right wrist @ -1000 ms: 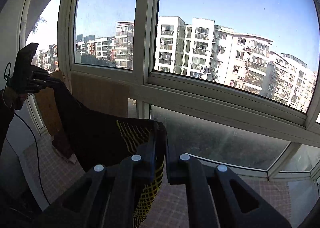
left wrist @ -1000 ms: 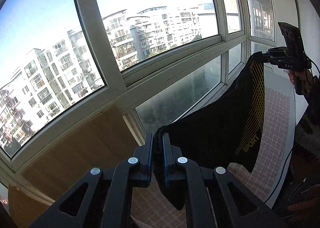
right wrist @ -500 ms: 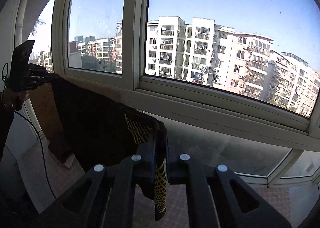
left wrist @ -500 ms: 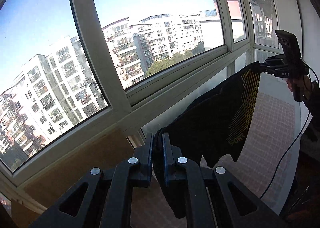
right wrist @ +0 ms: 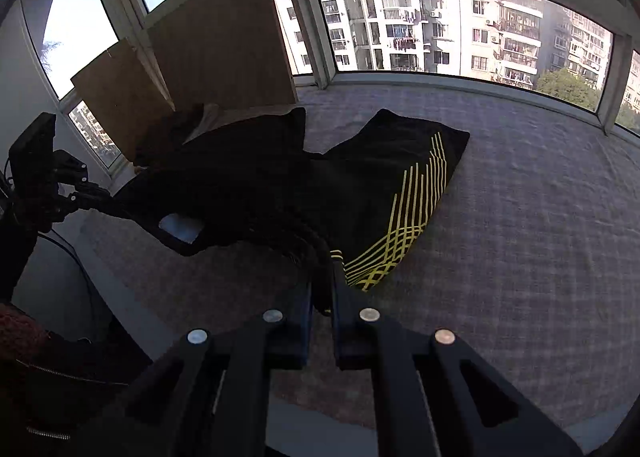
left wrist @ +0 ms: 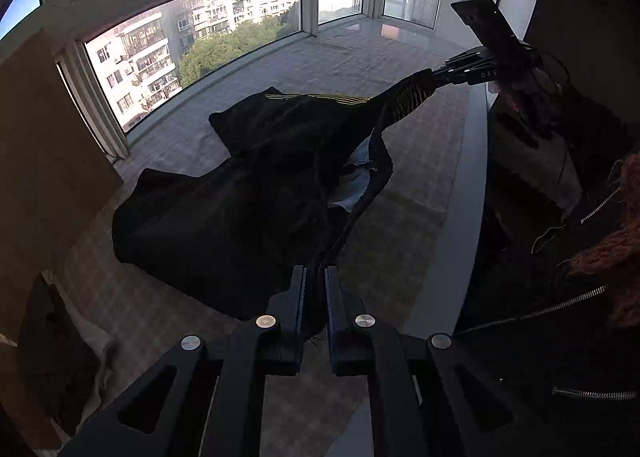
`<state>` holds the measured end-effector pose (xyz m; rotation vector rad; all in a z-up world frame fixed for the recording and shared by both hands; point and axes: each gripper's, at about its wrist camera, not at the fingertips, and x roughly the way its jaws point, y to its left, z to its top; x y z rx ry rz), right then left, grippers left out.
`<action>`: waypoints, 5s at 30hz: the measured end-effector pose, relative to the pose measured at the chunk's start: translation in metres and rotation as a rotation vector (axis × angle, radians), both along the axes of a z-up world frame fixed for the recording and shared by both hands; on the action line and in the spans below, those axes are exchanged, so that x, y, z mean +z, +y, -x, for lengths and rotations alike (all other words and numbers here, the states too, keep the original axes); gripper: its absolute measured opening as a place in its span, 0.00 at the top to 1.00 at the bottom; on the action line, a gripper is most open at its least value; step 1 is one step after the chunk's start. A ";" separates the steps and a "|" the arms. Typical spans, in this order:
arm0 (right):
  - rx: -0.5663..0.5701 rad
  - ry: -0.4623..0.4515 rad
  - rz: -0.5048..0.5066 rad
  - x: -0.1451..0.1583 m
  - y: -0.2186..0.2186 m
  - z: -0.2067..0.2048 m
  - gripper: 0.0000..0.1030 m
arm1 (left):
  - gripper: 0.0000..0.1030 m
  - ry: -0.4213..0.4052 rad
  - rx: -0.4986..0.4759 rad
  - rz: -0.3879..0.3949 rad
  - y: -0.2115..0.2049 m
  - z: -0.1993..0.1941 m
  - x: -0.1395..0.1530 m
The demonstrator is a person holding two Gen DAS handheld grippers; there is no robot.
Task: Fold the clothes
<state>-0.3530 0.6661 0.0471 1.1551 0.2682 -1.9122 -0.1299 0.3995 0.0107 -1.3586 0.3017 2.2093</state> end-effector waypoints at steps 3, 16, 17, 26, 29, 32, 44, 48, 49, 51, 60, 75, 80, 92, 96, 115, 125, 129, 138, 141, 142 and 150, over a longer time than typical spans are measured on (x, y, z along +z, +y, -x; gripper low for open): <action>-0.029 -0.100 -0.128 -0.071 0.005 -0.020 0.92 | 0.92 -0.152 0.008 -0.045 0.006 -0.012 -0.072; -0.067 -0.085 -0.285 -0.050 0.018 -0.043 0.64 | 0.87 -0.211 0.055 -0.193 -0.024 -0.037 -0.084; -0.070 -0.071 -0.259 -0.041 0.015 -0.045 0.64 | 0.87 -0.208 0.070 -0.196 -0.030 -0.037 -0.082; 0.073 -0.055 -0.188 -0.068 -0.090 -0.048 0.59 | 0.87 -0.154 0.044 -0.238 -0.020 -0.005 -0.083; 0.080 -0.066 -0.227 -0.084 -0.095 -0.048 0.61 | 0.86 -0.130 -0.016 -0.248 0.012 0.011 -0.084; 0.082 -0.100 -0.251 -0.096 -0.090 -0.051 0.68 | 0.82 -0.116 -0.066 -0.250 0.043 0.031 -0.091; 0.061 -0.052 -0.286 -0.080 -0.064 -0.074 0.70 | 0.67 -0.239 -0.202 -0.245 0.085 0.042 -0.131; 0.011 -0.120 -0.225 -0.086 -0.070 -0.058 0.56 | 0.67 -0.255 -0.165 -0.257 0.067 0.038 -0.123; 0.030 -0.148 -0.285 -0.097 -0.071 -0.057 0.56 | 0.67 -0.246 -0.151 -0.256 0.061 0.036 -0.118; 0.055 -0.158 -0.339 -0.101 -0.070 -0.060 0.56 | 0.67 -0.210 -0.117 -0.255 0.046 0.033 -0.105; -0.050 -0.111 -0.116 -0.034 -0.040 -0.012 0.56 | 0.67 -0.087 0.086 -0.304 0.003 0.030 -0.059; 0.040 0.080 -0.233 -0.030 -0.020 0.176 0.55 | 0.65 -0.065 -0.095 -0.207 0.232 0.070 -0.071; 0.114 -0.011 -0.143 -0.042 -0.020 0.178 0.55 | 0.62 -0.075 -0.131 -0.096 0.274 0.077 -0.097; 0.135 -0.058 -0.062 -0.053 -0.009 0.173 0.50 | 0.60 -0.078 -0.183 0.115 0.311 0.080 -0.125; 0.124 -0.044 -0.064 -0.051 -0.006 0.182 0.47 | 0.62 -0.083 -0.174 0.124 0.313 0.083 -0.127; 0.057 -0.037 -0.129 -0.061 -0.037 0.260 0.47 | 0.93 -0.214 0.064 -0.211 0.248 0.111 -0.108; -0.077 -0.126 -0.139 -0.101 -0.097 0.357 0.62 | 0.93 -0.177 0.120 -0.242 0.220 0.120 -0.090; -0.126 -0.183 -0.138 -0.108 -0.105 0.374 0.73 | 0.93 -0.178 0.135 -0.276 0.207 0.121 -0.088; -0.059 -0.183 -0.203 -0.110 -0.131 0.369 0.96 | 0.93 -0.172 0.140 -0.288 0.195 0.124 -0.097; -0.038 -0.226 -0.149 -0.108 -0.132 0.368 0.97 | 0.93 -0.165 0.163 -0.323 0.185 0.123 -0.097; -0.051 -0.251 -0.112 -0.106 -0.130 0.369 0.97 | 0.93 -0.162 0.171 -0.335 0.181 0.122 -0.097; -0.135 -0.462 0.271 -0.051 -0.142 0.360 0.97 | 0.93 -0.095 0.281 -0.460 0.130 0.097 -0.082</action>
